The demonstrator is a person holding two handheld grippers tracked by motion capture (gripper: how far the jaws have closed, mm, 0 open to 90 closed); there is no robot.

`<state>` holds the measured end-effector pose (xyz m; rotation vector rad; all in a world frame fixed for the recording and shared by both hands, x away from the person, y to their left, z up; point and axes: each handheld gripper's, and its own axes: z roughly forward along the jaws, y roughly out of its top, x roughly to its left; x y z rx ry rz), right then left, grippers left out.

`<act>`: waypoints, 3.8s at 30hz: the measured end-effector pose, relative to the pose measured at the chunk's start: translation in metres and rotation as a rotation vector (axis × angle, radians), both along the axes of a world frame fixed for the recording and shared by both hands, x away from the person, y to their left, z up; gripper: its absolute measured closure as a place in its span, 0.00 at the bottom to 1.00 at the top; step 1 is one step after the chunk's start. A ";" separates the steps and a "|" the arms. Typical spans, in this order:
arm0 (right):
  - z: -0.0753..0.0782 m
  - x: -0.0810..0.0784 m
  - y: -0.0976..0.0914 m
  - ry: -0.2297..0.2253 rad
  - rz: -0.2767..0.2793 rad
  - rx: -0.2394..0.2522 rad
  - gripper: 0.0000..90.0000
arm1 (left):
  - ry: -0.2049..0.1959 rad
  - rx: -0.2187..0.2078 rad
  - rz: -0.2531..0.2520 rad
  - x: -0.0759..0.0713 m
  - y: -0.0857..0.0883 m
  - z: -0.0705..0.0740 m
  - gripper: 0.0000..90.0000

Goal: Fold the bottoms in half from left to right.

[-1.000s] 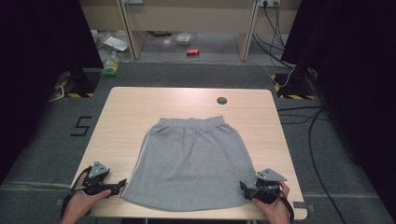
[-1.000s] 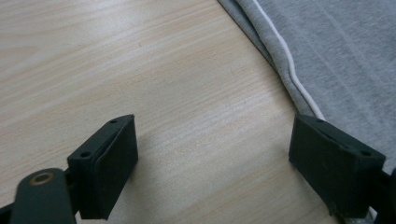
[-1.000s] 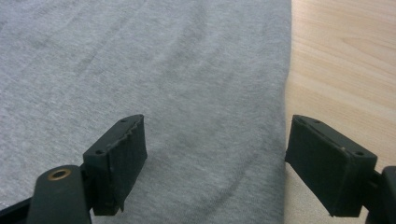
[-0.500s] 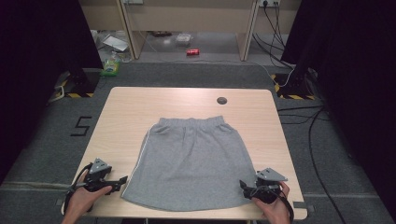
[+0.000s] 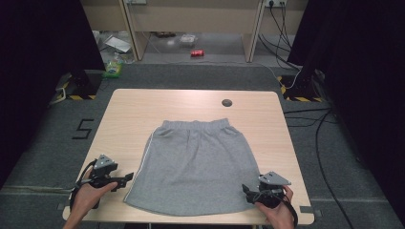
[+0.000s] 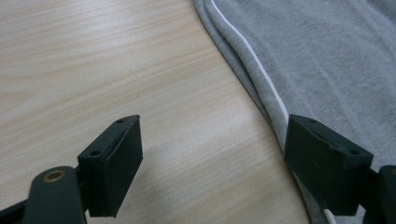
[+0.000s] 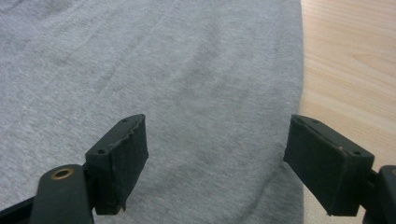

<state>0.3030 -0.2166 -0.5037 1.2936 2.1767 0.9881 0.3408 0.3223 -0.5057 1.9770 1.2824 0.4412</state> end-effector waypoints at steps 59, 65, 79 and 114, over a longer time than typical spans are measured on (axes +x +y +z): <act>0.002 0.000 0.016 -0.012 0.041 0.017 0.25 | 0.015 -0.048 -0.035 0.153 -0.077 0.032 0.56; 0.002 0.000 0.023 -0.017 0.061 0.013 0.25 | 0.036 -0.027 -0.034 0.170 -0.088 0.033 0.59; 0.001 0.001 0.035 -0.020 0.099 -0.005 0.25 | 0.074 -0.012 0.004 0.194 -0.092 0.024 0.64; 0.011 0.011 0.164 -0.050 0.352 0.028 0.25 | 0.170 0.022 0.001 0.221 -0.110 0.008 0.84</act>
